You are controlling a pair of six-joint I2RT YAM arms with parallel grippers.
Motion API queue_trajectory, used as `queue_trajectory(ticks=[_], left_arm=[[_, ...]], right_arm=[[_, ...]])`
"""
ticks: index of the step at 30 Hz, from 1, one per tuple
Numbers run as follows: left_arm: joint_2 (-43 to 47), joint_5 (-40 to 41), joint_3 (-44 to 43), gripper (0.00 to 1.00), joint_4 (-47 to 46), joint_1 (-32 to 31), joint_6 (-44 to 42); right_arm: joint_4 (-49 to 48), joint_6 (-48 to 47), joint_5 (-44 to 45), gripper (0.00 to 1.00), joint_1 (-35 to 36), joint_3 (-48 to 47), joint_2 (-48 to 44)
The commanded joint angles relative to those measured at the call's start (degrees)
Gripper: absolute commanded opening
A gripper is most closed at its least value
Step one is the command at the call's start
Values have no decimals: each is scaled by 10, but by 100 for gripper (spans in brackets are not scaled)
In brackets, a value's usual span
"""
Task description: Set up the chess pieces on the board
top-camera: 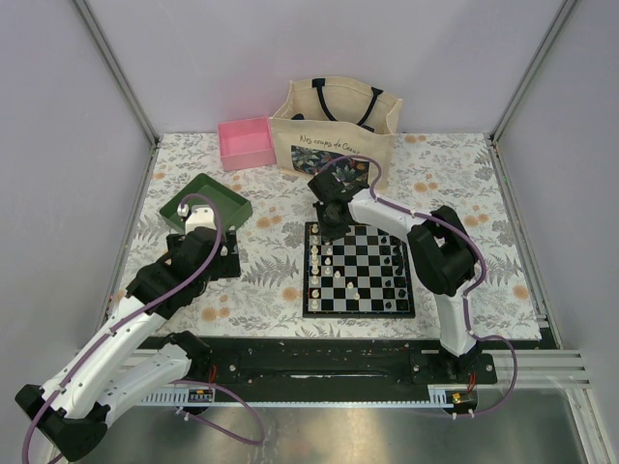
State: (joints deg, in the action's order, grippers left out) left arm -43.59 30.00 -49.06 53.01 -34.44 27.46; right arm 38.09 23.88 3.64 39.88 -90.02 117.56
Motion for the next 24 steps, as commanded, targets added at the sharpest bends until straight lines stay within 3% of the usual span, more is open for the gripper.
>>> queue_trajectory(ticks=[1,17,24], left_arm=[[4,8,-13,99,-14,2,4],[2,8,-13,99,-14,2,4],[2,8,-13,99,-14,2,4]], right_arm=[[-1,2,17,23,6,-31,7],[1,-1,29,22,6,-31,9],[0,-1,22,29,5,-25,8]])
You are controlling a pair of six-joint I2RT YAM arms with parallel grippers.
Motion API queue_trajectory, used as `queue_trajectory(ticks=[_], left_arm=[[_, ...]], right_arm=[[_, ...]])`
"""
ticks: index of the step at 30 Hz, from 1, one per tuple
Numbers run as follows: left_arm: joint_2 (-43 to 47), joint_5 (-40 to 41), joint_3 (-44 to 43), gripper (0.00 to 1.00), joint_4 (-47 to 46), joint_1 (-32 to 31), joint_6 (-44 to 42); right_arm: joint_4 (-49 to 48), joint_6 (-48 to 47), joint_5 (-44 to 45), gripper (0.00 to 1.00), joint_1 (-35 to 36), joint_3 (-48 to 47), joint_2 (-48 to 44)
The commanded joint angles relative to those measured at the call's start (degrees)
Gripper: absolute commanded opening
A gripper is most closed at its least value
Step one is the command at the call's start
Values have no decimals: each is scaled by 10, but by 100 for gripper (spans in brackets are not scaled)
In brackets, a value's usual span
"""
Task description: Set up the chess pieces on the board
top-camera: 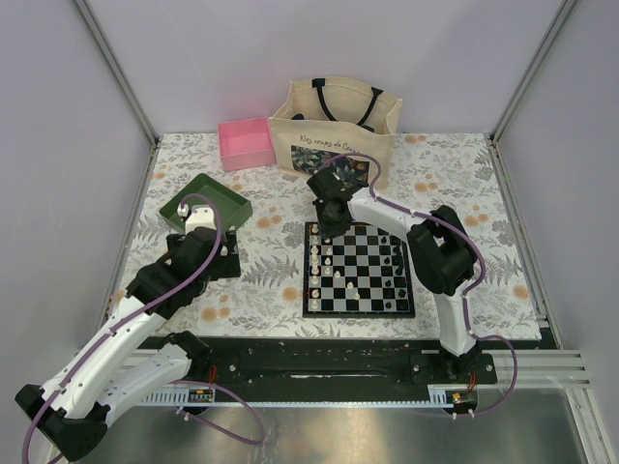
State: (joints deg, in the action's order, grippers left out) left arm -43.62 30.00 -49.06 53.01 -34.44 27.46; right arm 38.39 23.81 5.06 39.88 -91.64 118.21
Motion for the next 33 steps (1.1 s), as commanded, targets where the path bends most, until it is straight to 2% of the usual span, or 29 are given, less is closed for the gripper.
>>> queue_trajectory(ticks=[1,8,18,33], left_arm=[[3,8,-13,99,-14,2,4],[5,9,-13,99,-14,2,3],[4,9,-12,99,-14,2,4],[2,9,-12,99,-14,2,4]], right_arm=[[-4,-2,7,29,5,-10,1],[-2,-3,11,32,5,5,-33],[-37,19,-8,35,7,80,-103],[-46,32,-29,38,17,101,-90]])
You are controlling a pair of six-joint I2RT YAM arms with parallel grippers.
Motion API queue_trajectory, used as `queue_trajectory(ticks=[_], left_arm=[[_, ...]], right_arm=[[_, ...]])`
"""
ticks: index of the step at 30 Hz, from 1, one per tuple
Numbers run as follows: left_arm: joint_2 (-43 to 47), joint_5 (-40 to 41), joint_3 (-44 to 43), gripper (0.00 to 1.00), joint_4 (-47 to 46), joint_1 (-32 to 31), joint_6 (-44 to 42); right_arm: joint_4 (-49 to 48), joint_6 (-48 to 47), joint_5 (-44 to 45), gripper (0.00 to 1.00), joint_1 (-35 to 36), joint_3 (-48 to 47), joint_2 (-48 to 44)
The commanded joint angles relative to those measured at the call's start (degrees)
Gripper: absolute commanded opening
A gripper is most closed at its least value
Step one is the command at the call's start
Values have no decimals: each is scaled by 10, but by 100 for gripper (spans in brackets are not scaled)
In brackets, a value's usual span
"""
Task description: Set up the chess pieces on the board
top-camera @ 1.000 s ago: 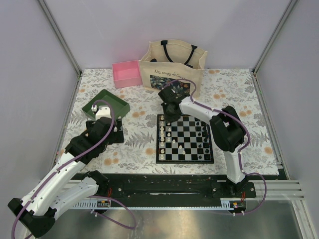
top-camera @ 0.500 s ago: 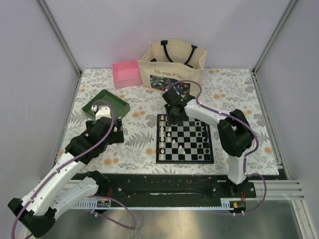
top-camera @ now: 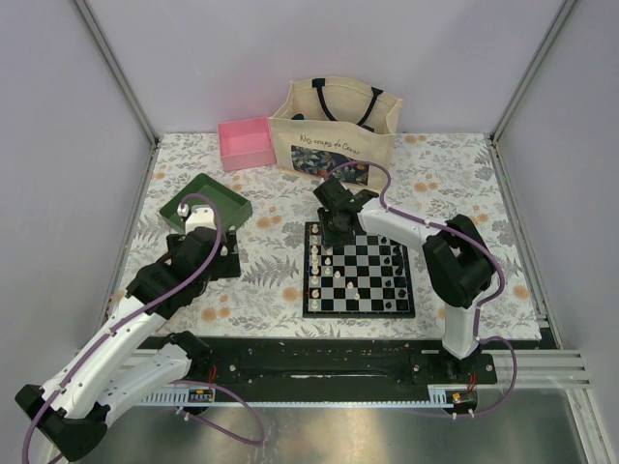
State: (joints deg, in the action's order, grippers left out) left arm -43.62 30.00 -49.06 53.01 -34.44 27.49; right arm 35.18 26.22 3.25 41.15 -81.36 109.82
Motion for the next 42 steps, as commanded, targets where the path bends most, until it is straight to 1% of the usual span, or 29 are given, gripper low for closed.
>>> queue_trajectory(ticks=[1,4,7,14,19,23,37,39,42], left_arm=[[2,8,-12,99,-14,3,4],[2,8,-13,99,-15,3,4],[1,7,-13,99,-15,2,4],[1,8,-12,99,-13,3,4],[1,8,-13,99,-13,3,3],[2,8,-13,99,-14,2,3],[1,7,-13,99,-13,2,3],[1,7,-14,99,-14,2,3],[2,8,-13,99,-14,2,3]], right_arm=[[-15,8,-9,38,4,-1,-5],[-14,5,-7,38,5,-6,2],[-13,4,-10,33,5,-11,7],[-11,3,-10,31,4,-22,19],[-12,1,-10,26,5,-30,24],[-11,0,-10,25,5,-35,27],[-11,-2,-12,24,4,-43,35],[-10,-3,-11,26,4,-42,30],[-6,-9,-10,31,4,-43,18]])
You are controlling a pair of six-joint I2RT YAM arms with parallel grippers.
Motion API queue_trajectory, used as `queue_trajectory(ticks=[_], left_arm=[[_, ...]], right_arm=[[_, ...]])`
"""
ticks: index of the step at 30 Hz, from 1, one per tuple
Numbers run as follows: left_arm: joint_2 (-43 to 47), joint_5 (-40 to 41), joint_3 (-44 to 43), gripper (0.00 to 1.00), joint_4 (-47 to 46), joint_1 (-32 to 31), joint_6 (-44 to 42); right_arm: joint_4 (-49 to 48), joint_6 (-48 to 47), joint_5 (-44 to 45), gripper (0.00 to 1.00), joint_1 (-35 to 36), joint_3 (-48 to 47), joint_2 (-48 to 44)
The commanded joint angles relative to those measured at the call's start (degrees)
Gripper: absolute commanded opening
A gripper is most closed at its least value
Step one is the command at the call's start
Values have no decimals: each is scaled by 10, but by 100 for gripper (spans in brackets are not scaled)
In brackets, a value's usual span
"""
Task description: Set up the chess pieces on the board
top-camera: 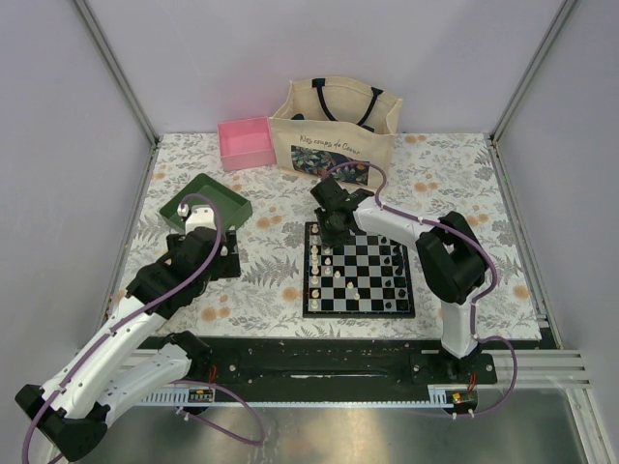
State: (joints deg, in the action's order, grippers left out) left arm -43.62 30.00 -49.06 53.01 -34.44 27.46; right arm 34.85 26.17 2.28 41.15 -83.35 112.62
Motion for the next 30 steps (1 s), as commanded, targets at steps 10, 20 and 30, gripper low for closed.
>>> queue_trajectory(ticks=[10,20,30], left_arm=[[5,8,-12,99,-13,3,3],[5,7,-13,99,-13,2,3],[4,6,-13,99,-14,3,3]], right_arm=[[8,-23,19,41,4,-1,-87],[0,-1,5,42,4,134,-184],[-20,10,-20,42,26,181,-176]])
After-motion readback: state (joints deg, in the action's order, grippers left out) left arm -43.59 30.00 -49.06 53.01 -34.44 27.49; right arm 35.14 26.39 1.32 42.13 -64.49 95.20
